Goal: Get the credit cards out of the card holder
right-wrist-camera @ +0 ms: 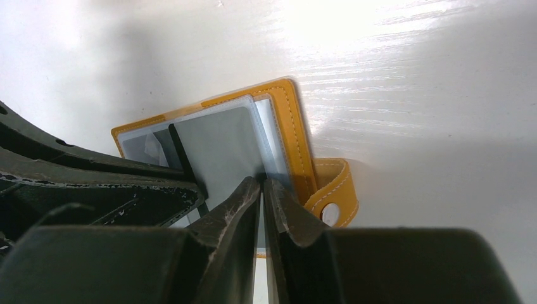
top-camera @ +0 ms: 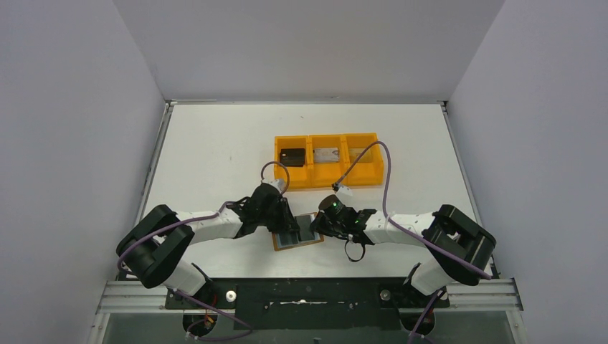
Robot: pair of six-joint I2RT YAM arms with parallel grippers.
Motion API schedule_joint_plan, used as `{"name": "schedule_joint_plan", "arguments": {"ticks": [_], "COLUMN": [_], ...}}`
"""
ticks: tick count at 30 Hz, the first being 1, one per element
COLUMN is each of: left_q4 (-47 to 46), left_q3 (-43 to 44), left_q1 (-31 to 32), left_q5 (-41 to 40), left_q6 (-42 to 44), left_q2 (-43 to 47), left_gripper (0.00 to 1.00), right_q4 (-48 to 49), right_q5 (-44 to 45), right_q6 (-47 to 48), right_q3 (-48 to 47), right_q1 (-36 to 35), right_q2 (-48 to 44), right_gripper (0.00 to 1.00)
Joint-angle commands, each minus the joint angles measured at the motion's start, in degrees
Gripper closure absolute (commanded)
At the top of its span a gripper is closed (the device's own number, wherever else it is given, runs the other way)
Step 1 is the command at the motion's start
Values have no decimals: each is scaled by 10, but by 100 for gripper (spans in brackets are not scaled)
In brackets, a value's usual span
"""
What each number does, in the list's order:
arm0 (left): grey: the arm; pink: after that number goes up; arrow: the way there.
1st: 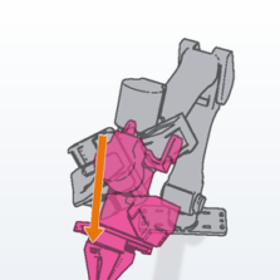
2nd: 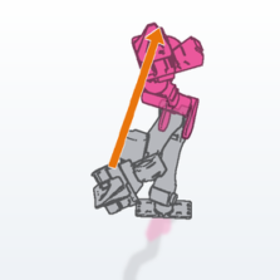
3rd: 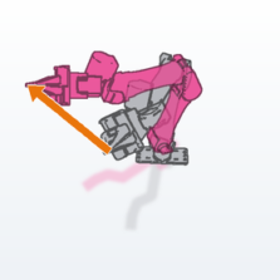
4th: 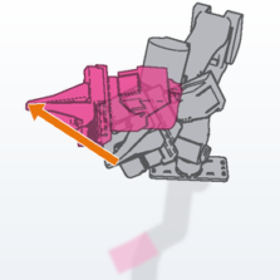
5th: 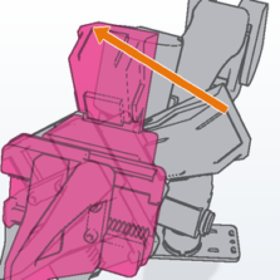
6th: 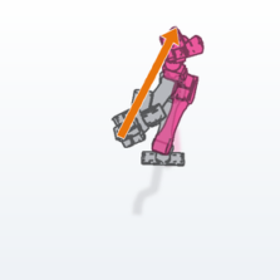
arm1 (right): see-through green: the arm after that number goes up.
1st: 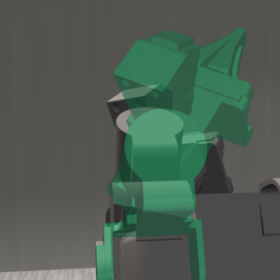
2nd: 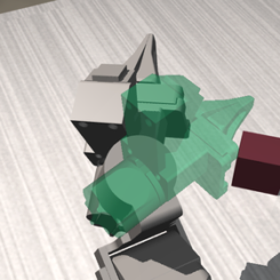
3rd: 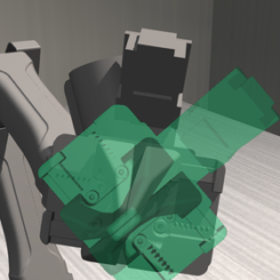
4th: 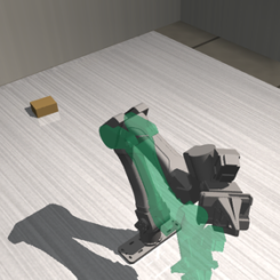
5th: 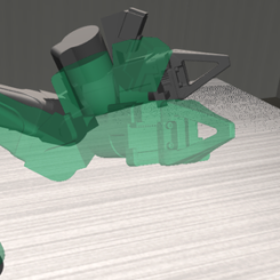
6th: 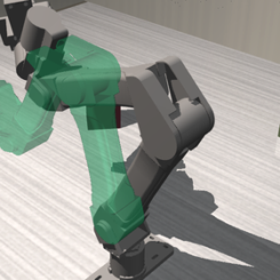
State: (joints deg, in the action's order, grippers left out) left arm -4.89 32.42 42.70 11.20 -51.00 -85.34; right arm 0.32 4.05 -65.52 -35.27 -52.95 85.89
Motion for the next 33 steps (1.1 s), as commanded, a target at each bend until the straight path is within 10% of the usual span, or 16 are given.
{"name": "schedule_joint_plan", "arguments": {"ticks": [1,26,33], "left_q4": [-13,7,-42], "left_q3": [-4,-28,-28], "left_q1": [0,-29,-28], "left_q5": [14,27,65], "left_q6": [-2,5,-14], "left_q2": [2,54,38], "left_gripper": [86,100,84], "right_q4": [-65,-89,-85], "right_q5": [4,25,19], "right_q6": [4,1,9], "right_q3": [2,-9,-17], "right_q1": [-6,-5,-6], "right_q2": [19,22,27], "right_gripper": [88,87,88]}}
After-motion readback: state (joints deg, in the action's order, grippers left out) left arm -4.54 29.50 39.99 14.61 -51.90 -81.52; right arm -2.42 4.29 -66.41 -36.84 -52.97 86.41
